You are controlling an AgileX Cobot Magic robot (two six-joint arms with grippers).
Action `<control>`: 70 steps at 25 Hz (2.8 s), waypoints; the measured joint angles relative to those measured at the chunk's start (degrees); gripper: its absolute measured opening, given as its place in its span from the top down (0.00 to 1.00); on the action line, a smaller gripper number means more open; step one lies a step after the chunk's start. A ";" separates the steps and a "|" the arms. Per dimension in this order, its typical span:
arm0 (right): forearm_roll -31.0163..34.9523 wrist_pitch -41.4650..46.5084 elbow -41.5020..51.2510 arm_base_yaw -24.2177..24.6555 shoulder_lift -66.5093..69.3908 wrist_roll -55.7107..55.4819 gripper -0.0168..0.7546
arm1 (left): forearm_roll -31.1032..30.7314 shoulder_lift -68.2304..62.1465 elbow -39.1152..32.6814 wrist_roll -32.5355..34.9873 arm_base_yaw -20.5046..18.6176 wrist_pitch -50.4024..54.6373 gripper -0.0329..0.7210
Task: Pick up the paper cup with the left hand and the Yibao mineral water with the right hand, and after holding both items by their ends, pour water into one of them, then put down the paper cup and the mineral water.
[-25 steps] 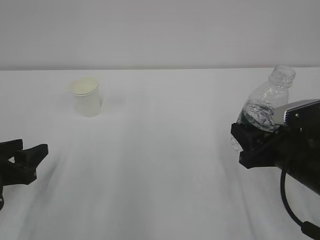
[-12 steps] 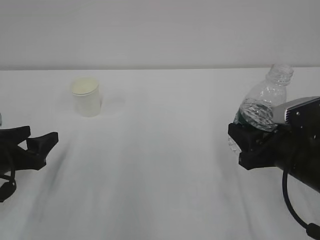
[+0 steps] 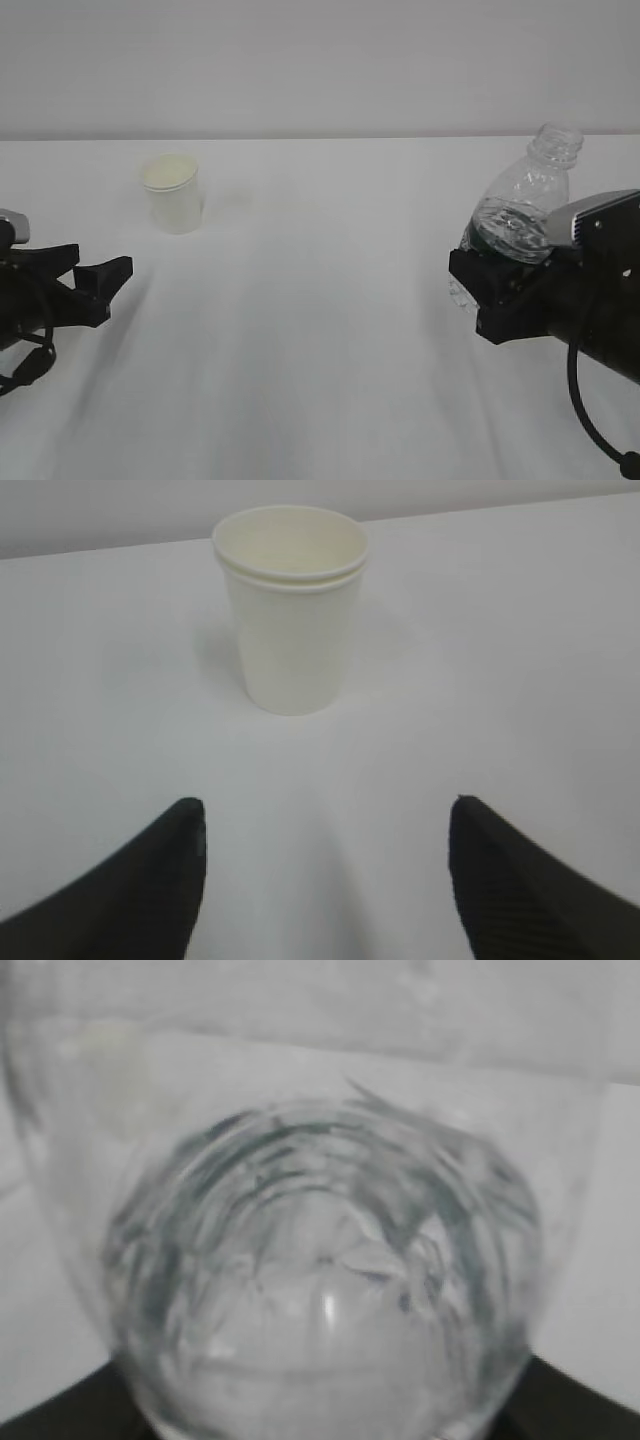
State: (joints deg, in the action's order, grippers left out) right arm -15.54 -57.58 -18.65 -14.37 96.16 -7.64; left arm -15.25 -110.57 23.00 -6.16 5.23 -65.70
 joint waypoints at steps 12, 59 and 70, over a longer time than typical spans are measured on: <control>-3.99 0.16 0.02 0.00 -0.12 -3.05 0.45 | -0.13 -5.16 6.70 0.00 0.00 0.00 0.22; -6.66 0.26 0.02 0.00 -0.12 -4.78 0.45 | -4.99 -14.59 21.95 -3.17 -0.12 5.13 0.22; -7.07 0.26 0.02 0.00 -0.21 -4.82 0.45 | -5.65 -15.49 21.95 -3.17 -0.12 3.60 0.06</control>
State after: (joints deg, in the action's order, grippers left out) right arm -22.61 -57.32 -18.63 -14.37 95.94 -12.46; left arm -20.90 -126.06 44.95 -9.33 5.11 -62.10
